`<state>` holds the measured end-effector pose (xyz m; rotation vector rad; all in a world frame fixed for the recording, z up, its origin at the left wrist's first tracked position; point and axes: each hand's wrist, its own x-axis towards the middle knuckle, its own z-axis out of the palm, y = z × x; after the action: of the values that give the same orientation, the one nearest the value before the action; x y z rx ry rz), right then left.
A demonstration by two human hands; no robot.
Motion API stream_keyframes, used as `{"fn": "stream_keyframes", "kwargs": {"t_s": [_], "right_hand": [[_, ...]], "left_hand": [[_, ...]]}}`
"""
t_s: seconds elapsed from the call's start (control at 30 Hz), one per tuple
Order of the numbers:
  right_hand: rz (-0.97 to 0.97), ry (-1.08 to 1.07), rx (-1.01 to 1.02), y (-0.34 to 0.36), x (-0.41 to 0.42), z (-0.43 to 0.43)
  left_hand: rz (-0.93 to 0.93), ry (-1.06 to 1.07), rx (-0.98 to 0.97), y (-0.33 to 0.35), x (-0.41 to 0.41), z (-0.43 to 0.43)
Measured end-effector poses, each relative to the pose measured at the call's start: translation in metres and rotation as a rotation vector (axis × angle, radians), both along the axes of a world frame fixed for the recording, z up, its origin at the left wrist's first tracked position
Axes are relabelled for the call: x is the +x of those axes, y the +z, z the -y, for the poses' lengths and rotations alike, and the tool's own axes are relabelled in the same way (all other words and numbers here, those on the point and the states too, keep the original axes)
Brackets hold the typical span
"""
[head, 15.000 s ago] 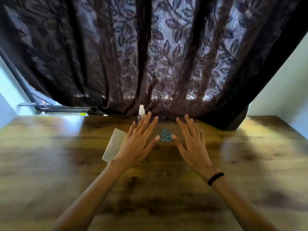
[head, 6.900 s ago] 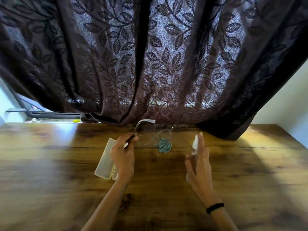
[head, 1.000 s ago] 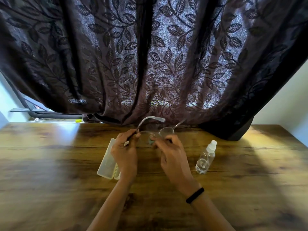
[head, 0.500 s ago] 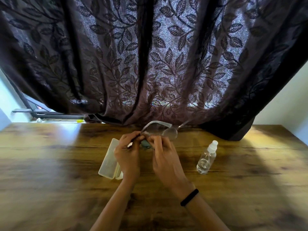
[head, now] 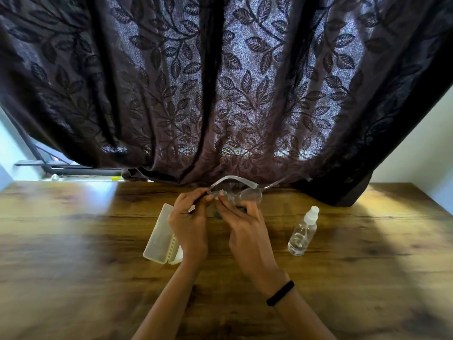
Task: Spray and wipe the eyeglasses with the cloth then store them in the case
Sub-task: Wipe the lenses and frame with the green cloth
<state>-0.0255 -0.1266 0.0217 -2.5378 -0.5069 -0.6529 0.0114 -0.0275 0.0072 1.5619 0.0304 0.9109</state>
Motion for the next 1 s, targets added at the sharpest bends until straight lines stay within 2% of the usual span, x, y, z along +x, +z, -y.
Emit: {"fn": "stream_keyframes", "kwargs": {"t_s": [0.13, 0.33, 0.47, 0.63, 0.83, 0.9, 1.0], "right_hand": [[0.018, 0.03, -0.016, 0.006, 0.004, 0.0], [0.133, -0.201, -0.176, 0.005, 0.004, -0.001], [0.184, -0.181, -0.139, 0.001, 0.003, -0.004], [0.12, 0.043, 0.075, 0.0, -0.001, -0.004], [-0.192, 0.221, 0.497, 0.003, -0.001, 0.009], [-0.212, 0.215, 0.578, 0.003, 0.0, 0.018], [-0.085, 0.046, 0.661, 0.002, 0.008, 0.032]], "left_hand": [[-0.005, -0.014, 0.003, 0.0, 0.002, 0.0], [0.018, 0.019, 0.018, 0.004, 0.001, -0.002], [0.03, 0.048, 0.024, 0.008, 0.004, -0.003], [0.024, 0.073, 0.008, 0.01, 0.004, -0.005], [0.021, 0.092, 0.044, 0.007, 0.002, -0.008], [0.024, 0.099, 0.077, 0.006, 0.001, -0.01], [0.032, 0.094, 0.086, 0.007, 0.001, -0.012]]}}
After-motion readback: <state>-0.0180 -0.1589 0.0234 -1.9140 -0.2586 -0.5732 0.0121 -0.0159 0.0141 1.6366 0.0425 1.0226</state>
